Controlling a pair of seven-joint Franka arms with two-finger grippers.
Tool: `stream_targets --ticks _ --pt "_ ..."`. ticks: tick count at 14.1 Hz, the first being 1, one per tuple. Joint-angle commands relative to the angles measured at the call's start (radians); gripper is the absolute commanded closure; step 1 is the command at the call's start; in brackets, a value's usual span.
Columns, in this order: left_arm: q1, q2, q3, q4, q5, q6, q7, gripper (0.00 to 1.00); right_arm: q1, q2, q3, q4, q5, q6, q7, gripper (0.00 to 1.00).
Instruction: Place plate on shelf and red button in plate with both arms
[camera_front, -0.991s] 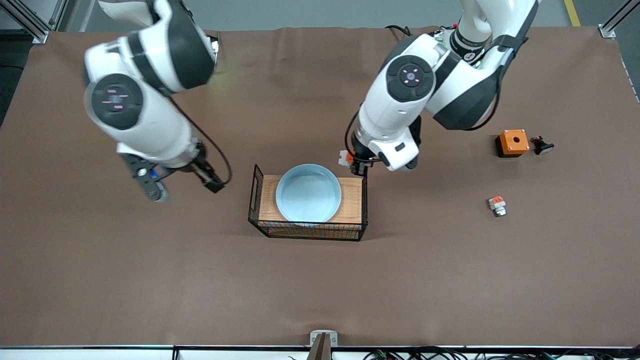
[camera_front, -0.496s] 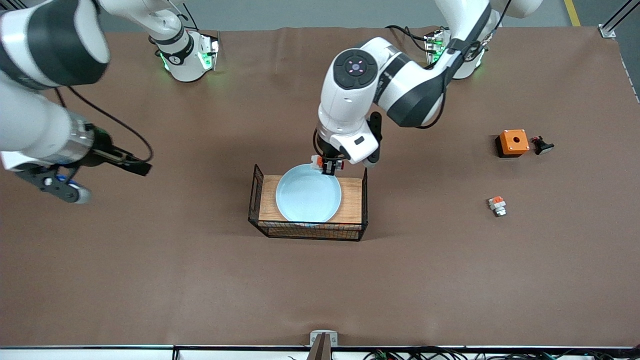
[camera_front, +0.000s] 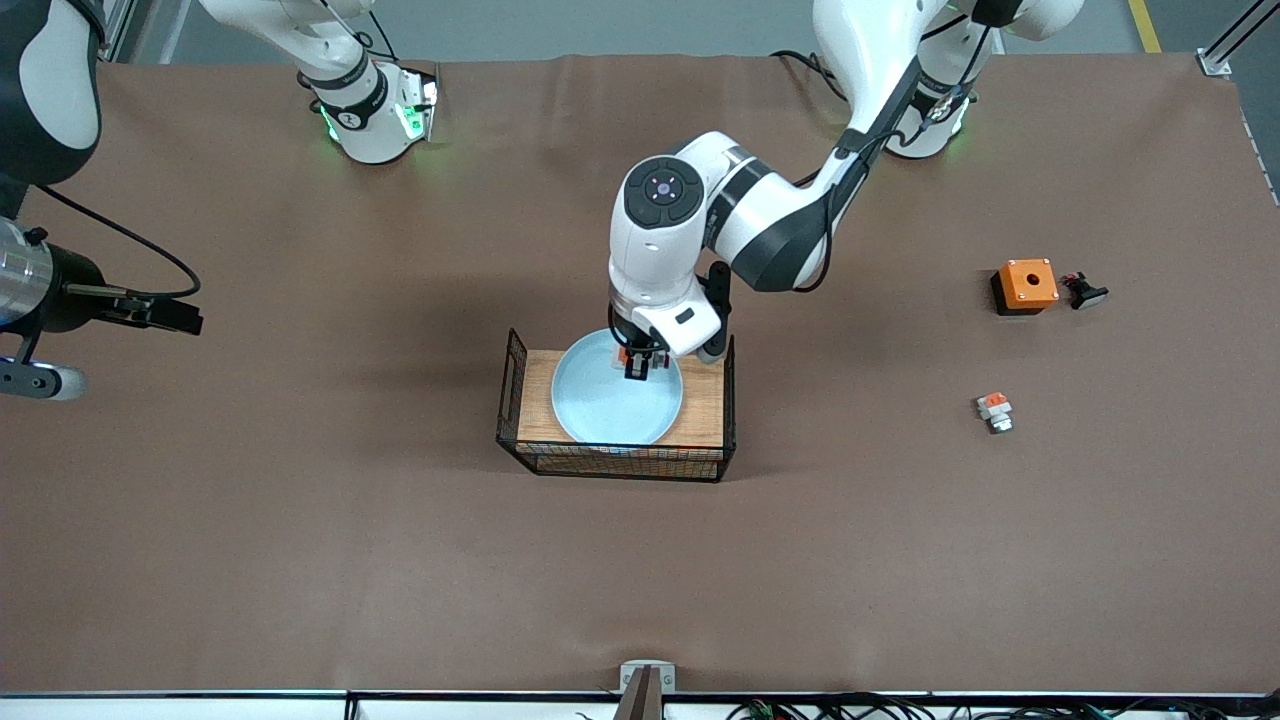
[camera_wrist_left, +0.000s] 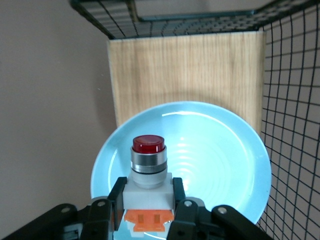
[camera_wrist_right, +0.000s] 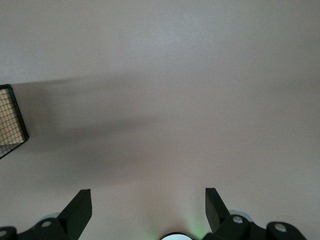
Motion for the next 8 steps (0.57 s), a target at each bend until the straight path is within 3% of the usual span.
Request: stream_targets --ticks 1,8 --pt "-0.022 0.031 0.019 0.047 0.02 0.026 -0.021 0.69 -0.067 -0.015 0.018 -0.008 -0.009 -0.006 -0.11 0.0" --pt "-0.022 0.068 0.028 0.048 0.02 0.114 -0.014 0.69 -0.107 -0.013 0.024 -0.002 -0.003 -0.001 -0.147 0.0"
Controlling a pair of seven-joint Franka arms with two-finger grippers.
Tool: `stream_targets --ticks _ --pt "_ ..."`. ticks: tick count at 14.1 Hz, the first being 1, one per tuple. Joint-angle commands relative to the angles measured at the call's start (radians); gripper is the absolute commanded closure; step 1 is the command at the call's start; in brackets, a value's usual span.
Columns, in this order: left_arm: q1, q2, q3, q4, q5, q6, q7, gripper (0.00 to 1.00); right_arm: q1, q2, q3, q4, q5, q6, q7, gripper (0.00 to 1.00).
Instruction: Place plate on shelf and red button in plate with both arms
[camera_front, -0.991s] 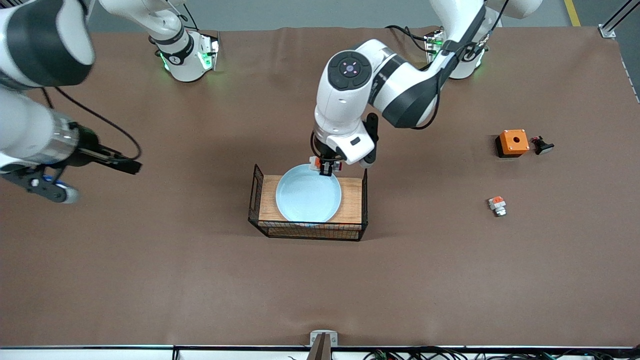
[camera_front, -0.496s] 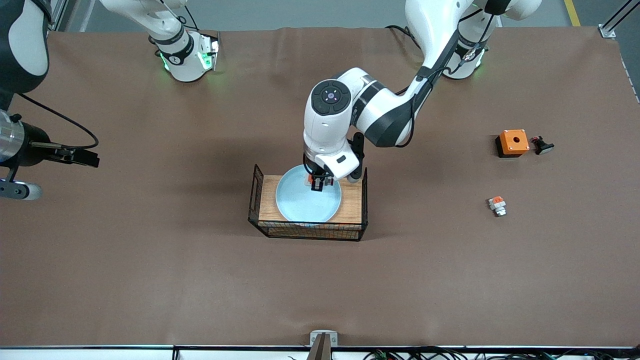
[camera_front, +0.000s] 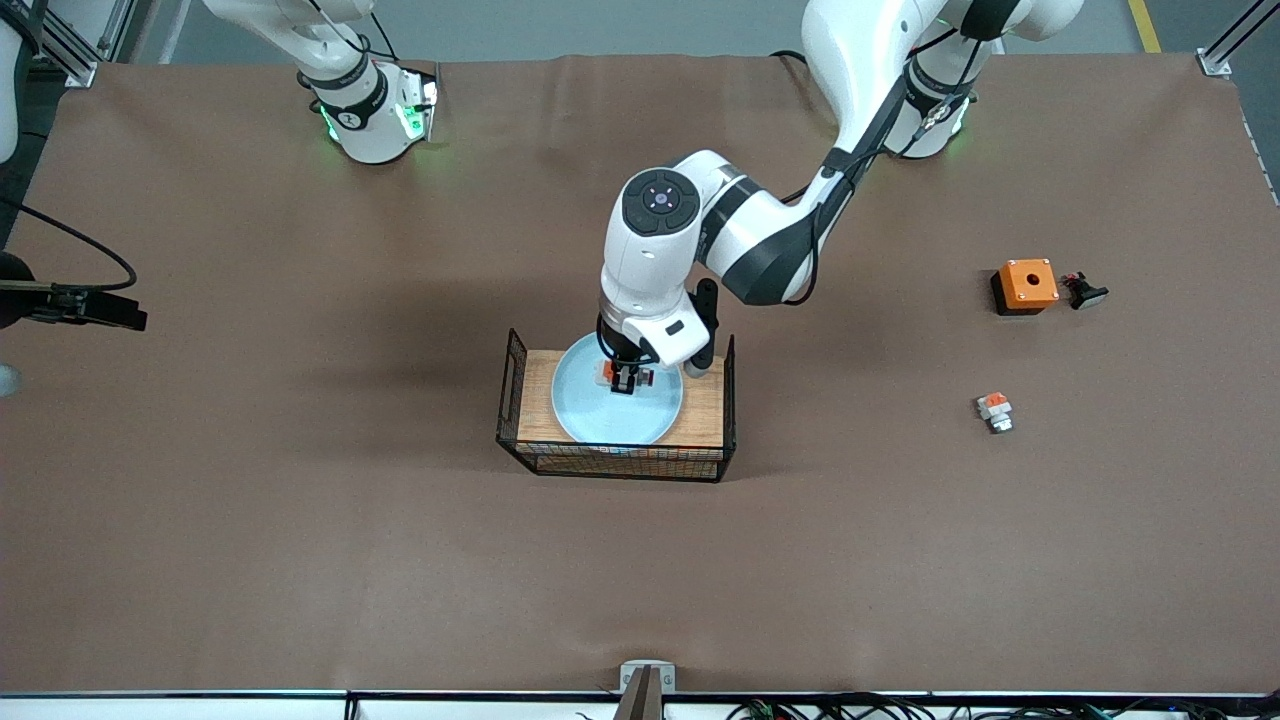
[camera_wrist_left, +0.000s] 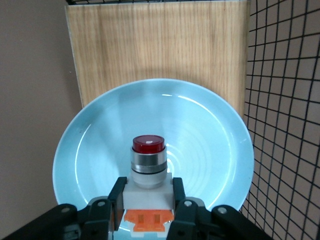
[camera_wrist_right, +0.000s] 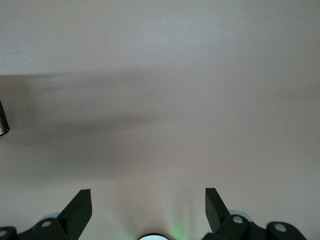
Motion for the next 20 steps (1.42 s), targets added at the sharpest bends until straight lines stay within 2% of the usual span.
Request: stream_targets --ticks 1,5,6,7,8,9,10,12,16,18,20 --pt "-0.017 0.029 0.024 0.037 0.02 0.009 -0.014 0.69 -0.015 -0.014 0.022 0.007 -0.002 -0.005 -0.005 0.0" --pt "-0.017 0.035 0.029 0.036 0.02 0.017 -0.011 0.68 -0.013 -0.016 0.022 0.013 0.009 -0.025 -0.005 0.0" --pt "-0.017 0.033 0.028 0.034 0.02 0.017 -0.011 0.66 -0.01 -0.018 0.022 0.013 0.015 -0.055 0.0 0.0" --pt "-0.016 0.033 0.028 0.034 0.02 0.017 -0.011 0.59 -0.007 -0.019 0.023 0.013 0.013 -0.086 0.0 0.0" --pt "-0.016 0.032 0.028 0.036 0.02 0.017 -0.013 0.48 -0.006 -0.033 0.026 0.013 0.016 -0.085 -0.002 0.0" --pt "-0.016 0.026 0.026 0.036 0.02 0.017 -0.014 0.27 -0.007 -0.066 0.026 0.01 0.021 -0.08 -0.003 0.0" --pt "-0.016 0.021 0.025 0.036 0.02 0.017 -0.016 0.02 -0.004 -0.103 0.025 -0.003 0.021 -0.081 -0.005 0.0" --pt "-0.011 -0.005 0.023 0.033 0.017 0.016 -0.017 0.0 -0.007 -0.16 0.025 -0.061 0.021 -0.08 -0.011 0.0" --pt "0.0 -0.092 0.024 0.028 0.014 -0.03 -0.013 0.0 -0.012 -0.277 0.02 -0.212 0.019 0.016 -0.017 0.0" --pt "0.007 -0.163 0.024 0.008 0.015 -0.117 0.001 0.0 -0.012 -0.329 0.02 -0.267 0.019 0.064 -0.019 0.0" --pt "0.038 -0.218 0.018 0.006 0.008 -0.232 0.07 0.0 -0.015 -0.35 0.02 -0.272 0.019 0.067 -0.017 0.0"
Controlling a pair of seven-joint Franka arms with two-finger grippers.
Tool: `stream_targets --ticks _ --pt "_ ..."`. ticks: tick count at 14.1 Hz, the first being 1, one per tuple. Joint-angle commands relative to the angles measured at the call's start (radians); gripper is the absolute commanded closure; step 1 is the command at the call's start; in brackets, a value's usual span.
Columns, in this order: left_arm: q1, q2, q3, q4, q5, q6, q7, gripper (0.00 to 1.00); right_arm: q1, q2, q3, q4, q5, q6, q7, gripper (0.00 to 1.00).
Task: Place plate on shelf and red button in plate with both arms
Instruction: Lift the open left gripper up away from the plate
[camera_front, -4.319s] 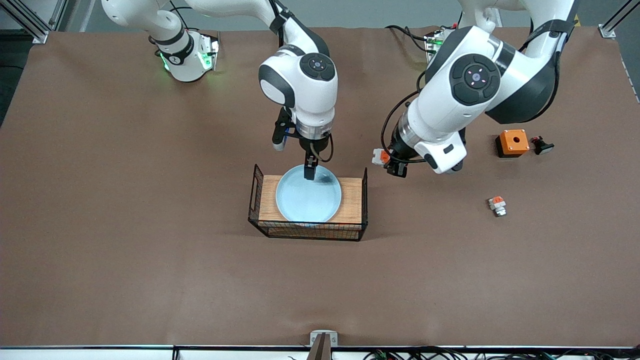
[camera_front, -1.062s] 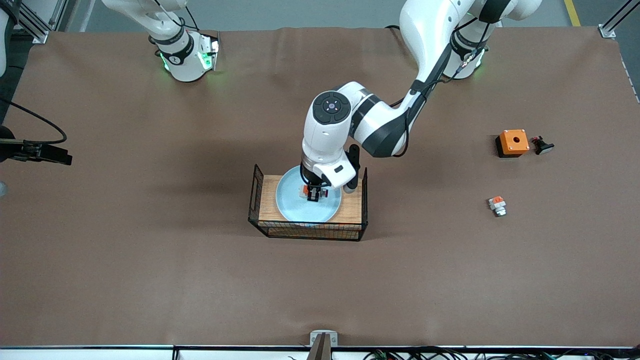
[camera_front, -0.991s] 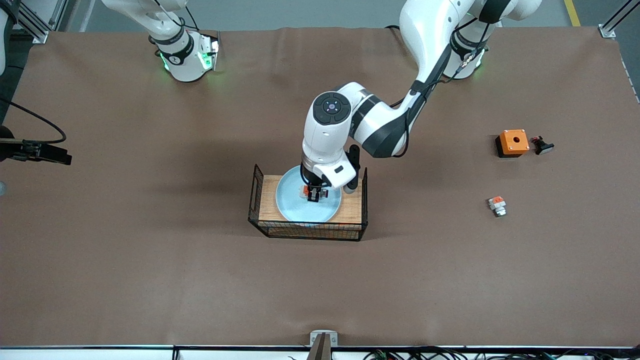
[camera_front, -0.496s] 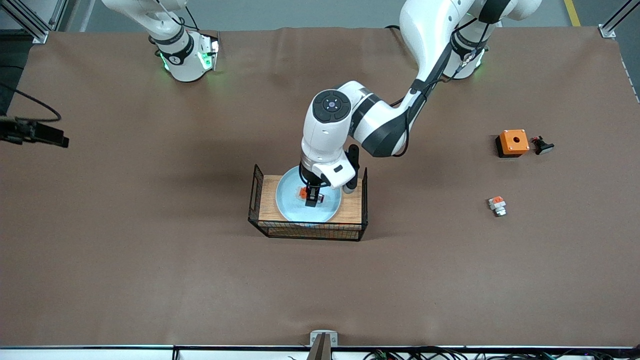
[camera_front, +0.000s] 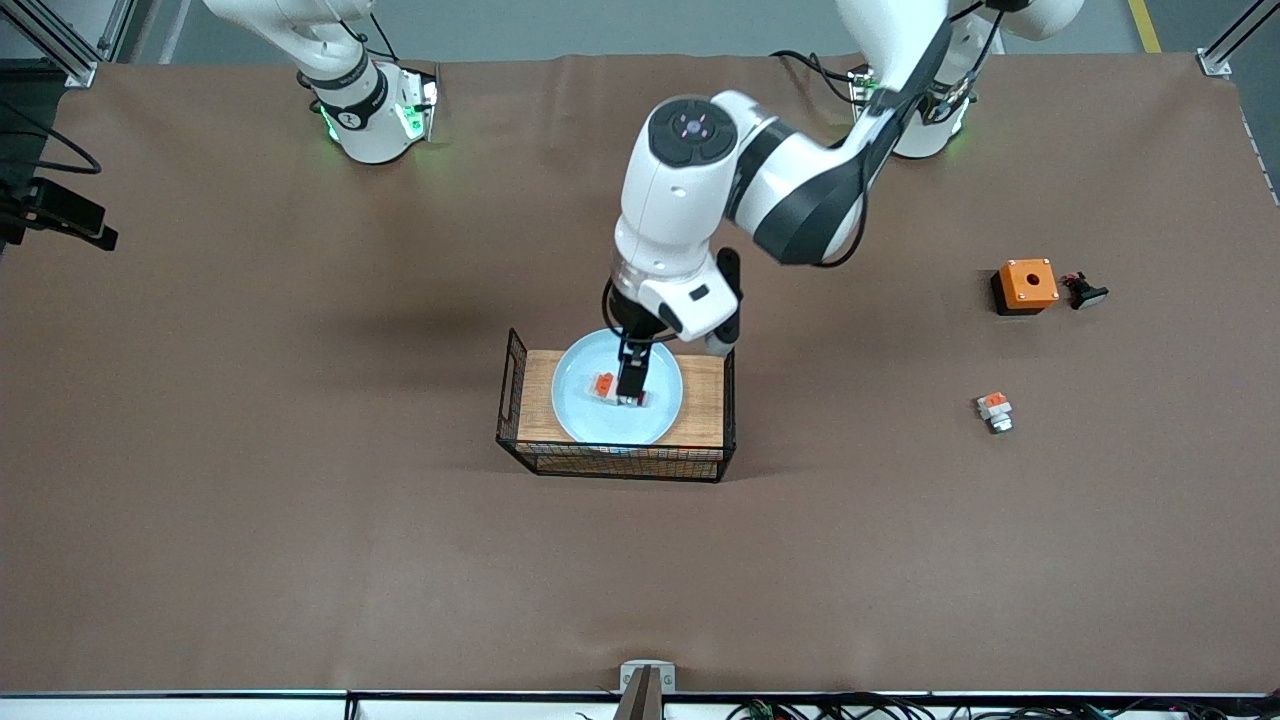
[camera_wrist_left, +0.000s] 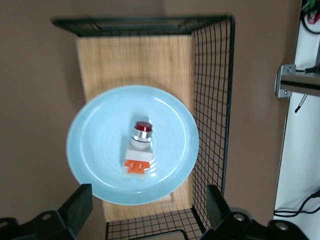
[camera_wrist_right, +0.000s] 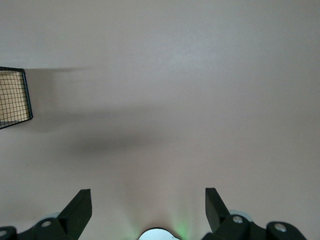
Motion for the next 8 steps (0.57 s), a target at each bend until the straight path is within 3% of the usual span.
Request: stream_targets --ticks 1,5,8 --pt "0.032 -0.102 -0.002 -0.039 -0.01 -0.141 0.094 0.0 -0.014 -0.072 0.005 -0.059 0.009 0.026 -0.014 0.0" --pt "0.106 -0.194 -0.002 -0.058 -0.102 -0.314 0.265 0.0 -0.028 -0.114 0.005 -0.12 0.009 0.063 -0.043 0.0" --pt "0.178 -0.307 -0.003 -0.15 -0.158 -0.39 0.406 0.0 -0.028 -0.174 0.002 -0.203 0.01 0.127 -0.069 0.0"
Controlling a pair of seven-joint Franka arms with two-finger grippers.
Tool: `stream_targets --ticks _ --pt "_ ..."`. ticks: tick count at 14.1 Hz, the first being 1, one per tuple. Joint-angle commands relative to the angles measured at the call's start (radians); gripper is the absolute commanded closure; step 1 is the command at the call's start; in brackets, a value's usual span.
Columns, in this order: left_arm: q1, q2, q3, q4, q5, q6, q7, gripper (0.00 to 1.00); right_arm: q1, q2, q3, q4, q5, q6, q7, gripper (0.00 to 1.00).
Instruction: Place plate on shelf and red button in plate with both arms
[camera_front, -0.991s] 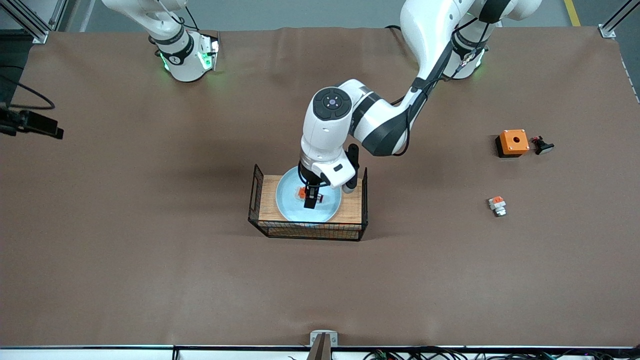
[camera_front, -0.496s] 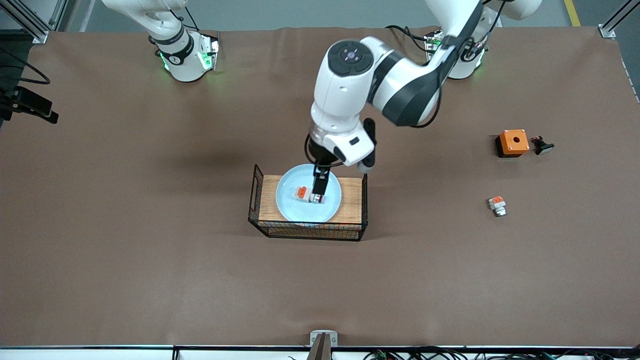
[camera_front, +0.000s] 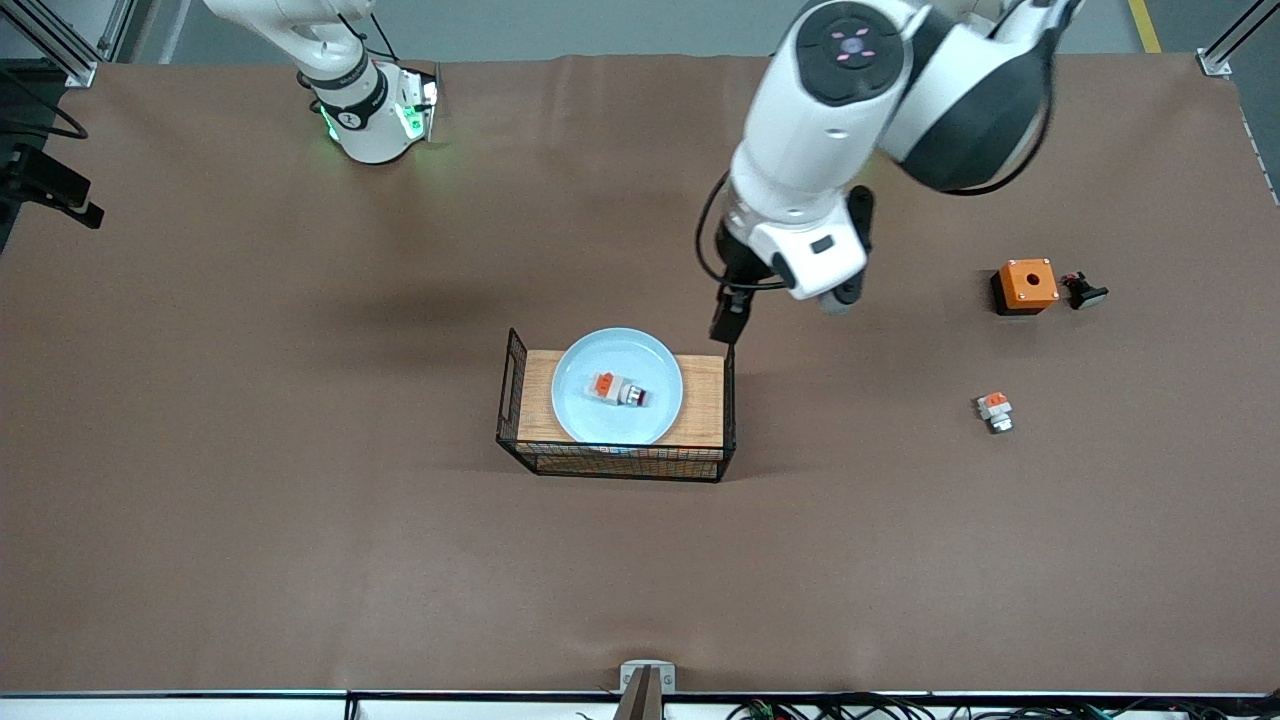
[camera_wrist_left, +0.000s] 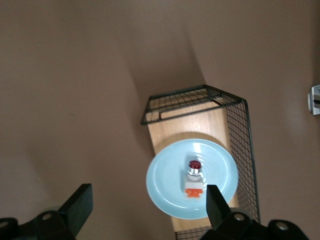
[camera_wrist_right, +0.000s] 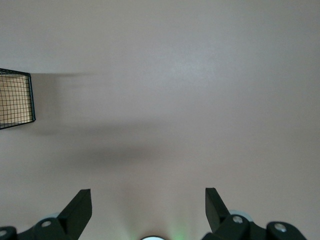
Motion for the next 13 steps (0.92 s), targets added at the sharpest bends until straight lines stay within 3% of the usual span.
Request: stream_targets --ticks 1,4,7,9,13 --pt "0.072 -0.156 -0.002 -0.163 -0.07 -0.033 0.14 0.0 -0.021 -0.07 0.01 -0.086 0.01 0.044 -0.025 0.0" --pt "0.148 -0.339 -0.002 -0.38 -0.085 -0.034 0.33 0.0 -0.016 -0.07 0.012 -0.087 0.013 0.055 -0.024 0.0" --pt "0.221 -0.446 -0.002 -0.507 -0.085 -0.034 0.52 0.0 -0.017 -0.072 0.012 -0.087 0.022 0.061 -0.024 0.0" --pt "0.275 -0.489 0.0 -0.556 -0.085 -0.037 0.674 0.0 -0.016 -0.075 0.012 -0.093 0.022 0.058 -0.025 0.0" --pt "0.382 -0.502 0.004 -0.564 -0.072 -0.105 1.02 0.0 -0.014 -0.08 0.012 -0.103 0.022 0.063 -0.025 0.0"
